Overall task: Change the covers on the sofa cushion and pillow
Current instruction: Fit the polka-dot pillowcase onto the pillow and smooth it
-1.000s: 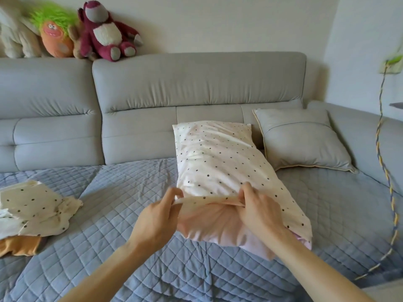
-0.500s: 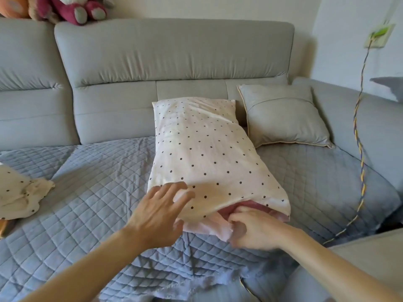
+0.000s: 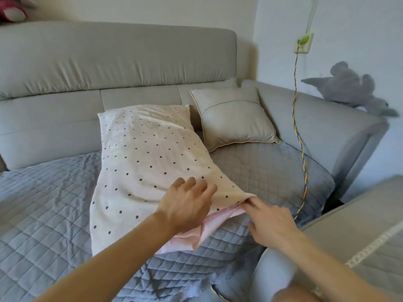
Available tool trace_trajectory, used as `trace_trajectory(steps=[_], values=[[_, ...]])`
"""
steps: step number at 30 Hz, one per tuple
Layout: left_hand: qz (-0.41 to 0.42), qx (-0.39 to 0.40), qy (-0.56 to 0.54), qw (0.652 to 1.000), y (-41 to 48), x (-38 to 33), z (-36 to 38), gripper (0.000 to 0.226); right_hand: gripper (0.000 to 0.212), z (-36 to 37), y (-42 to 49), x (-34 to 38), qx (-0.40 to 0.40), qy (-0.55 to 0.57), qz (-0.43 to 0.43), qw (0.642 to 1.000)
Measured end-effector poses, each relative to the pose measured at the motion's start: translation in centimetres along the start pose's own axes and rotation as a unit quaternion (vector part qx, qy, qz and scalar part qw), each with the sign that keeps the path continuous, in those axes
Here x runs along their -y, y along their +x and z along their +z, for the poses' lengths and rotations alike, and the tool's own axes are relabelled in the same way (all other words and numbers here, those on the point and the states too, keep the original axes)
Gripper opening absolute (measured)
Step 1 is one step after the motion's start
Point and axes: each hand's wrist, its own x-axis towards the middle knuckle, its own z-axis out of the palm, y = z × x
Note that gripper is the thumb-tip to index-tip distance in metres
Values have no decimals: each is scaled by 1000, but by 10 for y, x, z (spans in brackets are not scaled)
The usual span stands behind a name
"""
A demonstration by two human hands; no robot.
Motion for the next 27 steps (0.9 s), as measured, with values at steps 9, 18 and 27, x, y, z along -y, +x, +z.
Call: trace_trajectory(steps=[9, 18, 27], values=[[95, 44, 10, 994, 55, 3, 1, 39, 38, 6, 9, 25, 36, -6, -68, 997], [51, 154, 52, 985, 27, -5, 41, 52, 35, 11, 16, 20, 0, 21, -109, 994], [-13, 103, 22, 994, 49, 45, 25, 41, 43, 9, 36, 30, -17, -16, -126, 992]])
